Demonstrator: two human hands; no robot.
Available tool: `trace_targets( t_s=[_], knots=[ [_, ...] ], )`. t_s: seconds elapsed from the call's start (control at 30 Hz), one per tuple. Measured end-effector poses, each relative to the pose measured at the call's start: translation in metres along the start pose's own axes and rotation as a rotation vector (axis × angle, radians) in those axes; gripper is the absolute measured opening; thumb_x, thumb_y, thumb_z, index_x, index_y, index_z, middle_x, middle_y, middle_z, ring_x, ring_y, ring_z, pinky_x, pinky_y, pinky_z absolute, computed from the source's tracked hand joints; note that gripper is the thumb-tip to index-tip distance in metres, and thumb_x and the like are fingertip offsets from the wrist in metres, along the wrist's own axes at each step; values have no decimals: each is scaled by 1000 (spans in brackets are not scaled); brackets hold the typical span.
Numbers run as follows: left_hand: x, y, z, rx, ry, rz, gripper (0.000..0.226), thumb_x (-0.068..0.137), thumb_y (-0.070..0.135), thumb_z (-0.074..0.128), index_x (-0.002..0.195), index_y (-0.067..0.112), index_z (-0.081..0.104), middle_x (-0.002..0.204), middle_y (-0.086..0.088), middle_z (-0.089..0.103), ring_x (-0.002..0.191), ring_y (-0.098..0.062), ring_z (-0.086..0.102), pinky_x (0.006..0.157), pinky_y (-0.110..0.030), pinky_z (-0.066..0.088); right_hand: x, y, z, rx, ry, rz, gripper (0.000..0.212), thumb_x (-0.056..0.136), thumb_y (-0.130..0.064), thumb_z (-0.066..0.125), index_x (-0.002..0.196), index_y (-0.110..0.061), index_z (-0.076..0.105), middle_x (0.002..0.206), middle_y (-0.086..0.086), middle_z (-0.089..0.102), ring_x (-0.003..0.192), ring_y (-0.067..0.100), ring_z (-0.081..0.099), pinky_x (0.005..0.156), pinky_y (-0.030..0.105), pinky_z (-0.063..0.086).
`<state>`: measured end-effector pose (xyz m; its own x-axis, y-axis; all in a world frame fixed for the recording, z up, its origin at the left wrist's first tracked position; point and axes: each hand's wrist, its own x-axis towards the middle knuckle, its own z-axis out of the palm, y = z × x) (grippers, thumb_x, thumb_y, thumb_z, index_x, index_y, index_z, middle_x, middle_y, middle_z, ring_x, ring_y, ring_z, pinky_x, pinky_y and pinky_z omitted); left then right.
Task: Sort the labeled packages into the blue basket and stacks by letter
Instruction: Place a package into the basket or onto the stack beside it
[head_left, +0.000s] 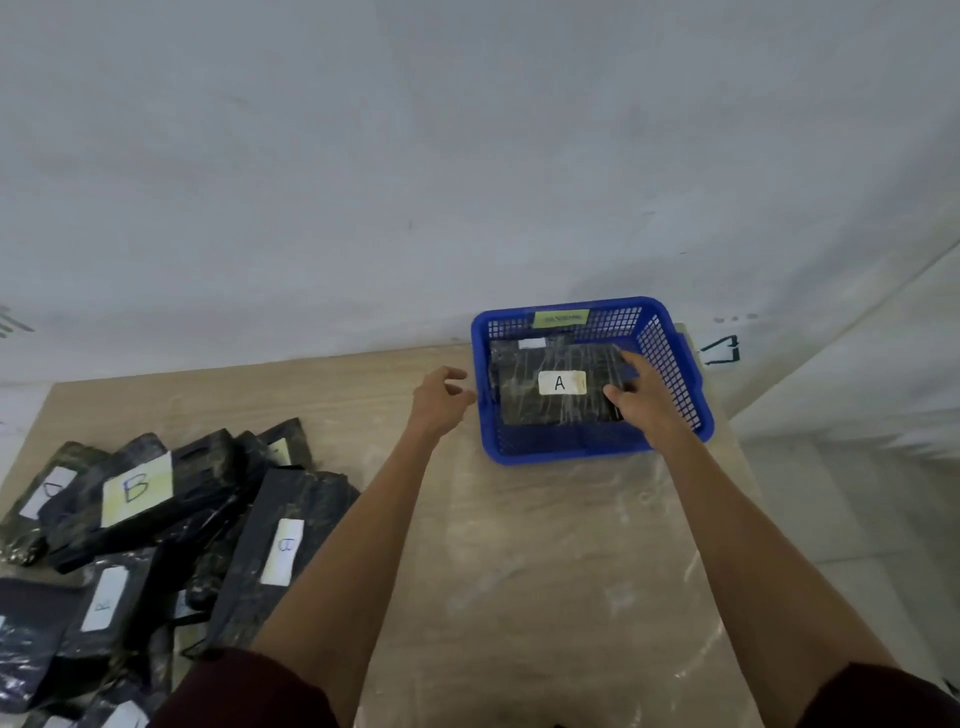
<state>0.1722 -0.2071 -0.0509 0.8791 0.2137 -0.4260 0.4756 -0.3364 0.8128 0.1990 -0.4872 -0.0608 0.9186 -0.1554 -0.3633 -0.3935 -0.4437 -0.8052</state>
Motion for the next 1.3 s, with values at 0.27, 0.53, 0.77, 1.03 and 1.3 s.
trace_targets(
  t_s=[0.27,0.53,0.77,1.03,1.3],
  knots=[
    [16,2,31,34,76,-67,39,95,13,70,130,0,59,113,-18,70,98,-29,71,87,-45,60,30,33,4,-238,-210,37,74,98,-7,62,158,-27,25,153,12,42,131,35,50,92,34,43],
    [20,3,33,67,103,-87,31,88,-3,72,119,-1,65,100,-20,72,82,-25,69,68,-32,60,41,41,28,-358,-320,109,73,98,-12,63,158,-23,23,148,19,46,128,34,51,102,39,43],
    [23,6,31,32,73,-135,30,88,-4,72,117,1,62,98,-18,69,89,-28,70,78,-41,62,47,32,39,-399,-347,148,81,95,-8,62,159,-18,14,138,23,49,120,39,54,87,39,47],
    [24,5,32,37,70,-130,29,89,-5,70,115,1,61,92,-14,68,84,-25,69,67,-33,61,37,33,46,-485,-292,102,78,96,-17,66,155,-10,16,146,29,36,129,45,46,103,48,43],
    [20,6,33,84,76,-84,30,90,-5,69,119,-1,60,96,-14,68,83,-23,68,62,-27,58,27,23,42,-589,-274,90,81,97,-20,64,156,-11,10,148,28,37,130,44,47,99,49,44]
  ],
)
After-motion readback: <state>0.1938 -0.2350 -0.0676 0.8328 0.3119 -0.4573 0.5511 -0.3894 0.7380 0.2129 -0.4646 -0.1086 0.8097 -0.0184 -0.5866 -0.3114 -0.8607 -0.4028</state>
